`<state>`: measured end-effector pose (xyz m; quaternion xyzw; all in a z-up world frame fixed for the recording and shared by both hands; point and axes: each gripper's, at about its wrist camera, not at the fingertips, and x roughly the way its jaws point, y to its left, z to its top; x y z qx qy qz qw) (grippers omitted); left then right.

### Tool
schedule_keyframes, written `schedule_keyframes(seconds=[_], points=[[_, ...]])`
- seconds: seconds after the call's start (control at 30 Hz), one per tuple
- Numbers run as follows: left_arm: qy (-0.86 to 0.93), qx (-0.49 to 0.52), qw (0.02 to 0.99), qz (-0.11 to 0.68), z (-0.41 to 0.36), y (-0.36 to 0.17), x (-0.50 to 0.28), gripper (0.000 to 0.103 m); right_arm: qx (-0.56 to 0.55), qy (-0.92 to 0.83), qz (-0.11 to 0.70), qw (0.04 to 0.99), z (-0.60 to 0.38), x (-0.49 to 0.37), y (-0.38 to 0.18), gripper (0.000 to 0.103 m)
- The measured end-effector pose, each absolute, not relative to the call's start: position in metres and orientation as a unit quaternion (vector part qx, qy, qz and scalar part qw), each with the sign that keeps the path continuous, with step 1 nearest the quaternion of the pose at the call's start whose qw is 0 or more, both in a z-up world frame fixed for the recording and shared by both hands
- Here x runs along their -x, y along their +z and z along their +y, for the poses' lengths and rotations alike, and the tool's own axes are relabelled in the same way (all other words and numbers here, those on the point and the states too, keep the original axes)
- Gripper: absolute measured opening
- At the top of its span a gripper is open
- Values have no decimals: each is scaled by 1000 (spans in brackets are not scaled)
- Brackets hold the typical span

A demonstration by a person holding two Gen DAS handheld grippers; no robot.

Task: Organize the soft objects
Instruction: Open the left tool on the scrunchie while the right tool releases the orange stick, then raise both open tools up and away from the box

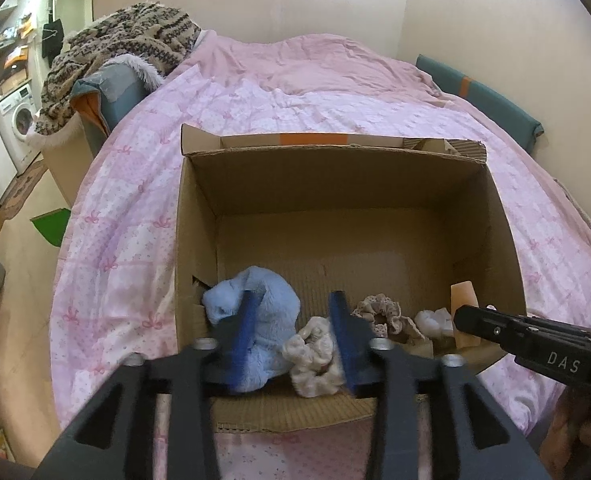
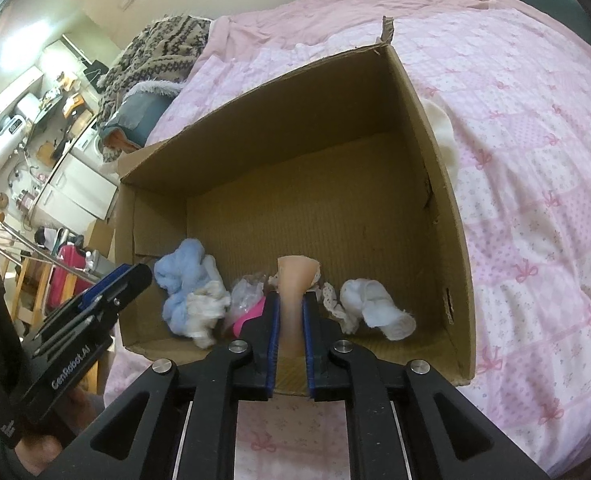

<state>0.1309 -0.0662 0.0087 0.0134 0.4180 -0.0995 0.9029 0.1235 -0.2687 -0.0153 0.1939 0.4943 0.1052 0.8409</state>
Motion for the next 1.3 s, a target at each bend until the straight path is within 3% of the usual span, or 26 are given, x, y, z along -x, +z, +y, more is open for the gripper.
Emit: schedule_keyframes(seconds=[0.07, 0.73, 0.77, 0.83, 0.87, 1.03, 1.1, 1.23, 1.3], points=[[-95, -11, 906, 412, -65, 11, -129, 60, -195, 105, 494, 841, -269, -123, -15, 14], [-78, -19, 918, 388, -62, 30, -120, 63, -195, 107, 464, 858, -273, -116, 2, 24], [-77, -17, 919, 387, -61, 32, -120, 63, -194, 108, 460, 860, -273, -116, 4, 29], [-73, -11, 921, 383, -59, 36, -118, 63, -193, 109, 452, 864, -273, -114, 9, 52], [-69, -11, 922, 381, -57, 39, -117, 64, -193, 110, 446, 867, -274, -113, 11, 74], [-49, -16, 926, 373, -52, 51, -111, 66, -180, 112, 416, 884, -274, -103, 32, 75], [-53, -4, 927, 371, -46, 60, -109, 80, -166, 107, 403, 894, -272, -97, 42, 81], [-55, 9, 935, 352, -38, 82, -104, 81, -159, 107, 379, 905, -272, -84, 65, 92], [-53, 17, 938, 342, -32, 95, -97, 87, -158, 102, 371, 909, -273, -78, 73, 99]])
